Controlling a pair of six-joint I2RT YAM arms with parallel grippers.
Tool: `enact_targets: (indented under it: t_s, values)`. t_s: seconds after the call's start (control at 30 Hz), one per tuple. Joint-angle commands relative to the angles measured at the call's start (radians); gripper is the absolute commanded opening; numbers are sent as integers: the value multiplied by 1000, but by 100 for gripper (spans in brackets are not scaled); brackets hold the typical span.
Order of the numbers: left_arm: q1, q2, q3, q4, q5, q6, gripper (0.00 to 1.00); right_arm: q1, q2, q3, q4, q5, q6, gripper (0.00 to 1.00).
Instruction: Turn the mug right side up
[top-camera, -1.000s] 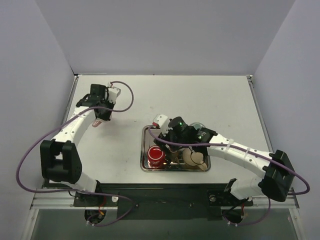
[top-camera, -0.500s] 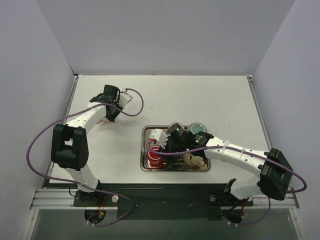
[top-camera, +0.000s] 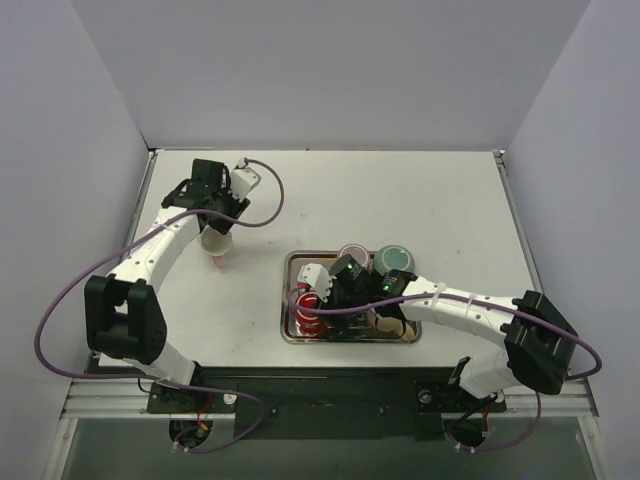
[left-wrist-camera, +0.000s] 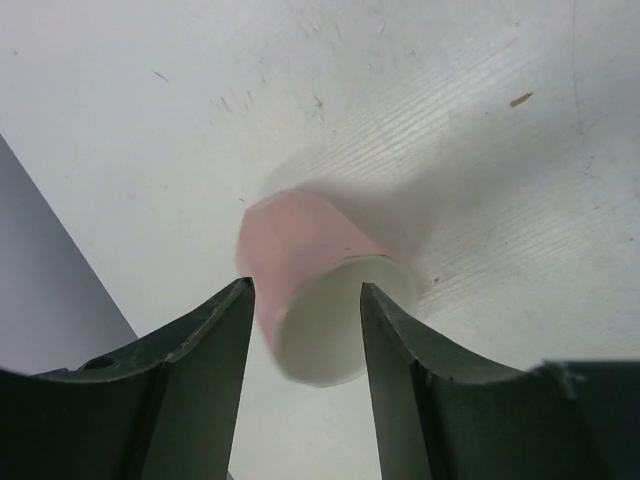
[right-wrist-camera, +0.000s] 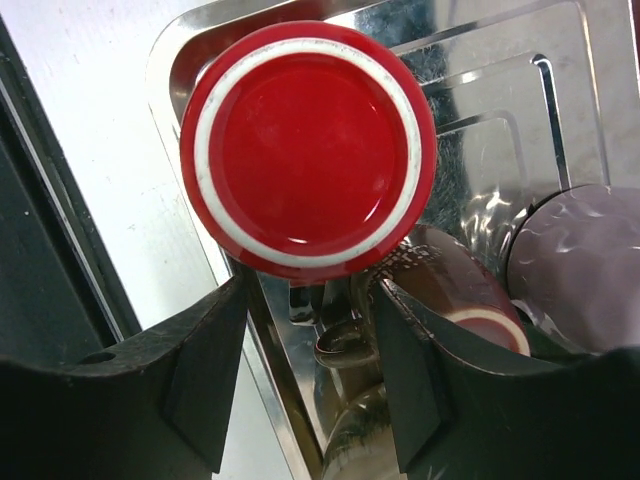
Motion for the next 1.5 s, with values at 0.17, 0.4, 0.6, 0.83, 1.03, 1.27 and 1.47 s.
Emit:
enact_targets:
  t_s: [0.17, 0.4, 0.6, 0.83, 1.03, 1.27, 1.47]
  values:
    - [38, -4, 23, 18, -6, 35, 57, 48, 44, 7, 42, 38, 18, 49]
    - [26, -26, 22, -46, 149, -14, 80, 53, 20, -13, 63, 56, 40, 53]
    - [-197, -5, 28, 63, -111, -118, 90, 54, 18, -16, 66, 72, 67, 57]
    - [-287, 219, 112, 9, -416, -151, 93, 53, -4, -56, 101, 81, 89, 58]
    - [-335, 244, 28, 113, -627, -75, 84, 53, -5, -67, 117, 78, 81, 59]
    - [-330, 281, -10, 139, -655, -39, 19, 51, -8, -69, 118, 79, 80, 59]
    - [-254, 169, 65, 107, -434, -96, 0, 51, -25, -79, 118, 84, 84, 59]
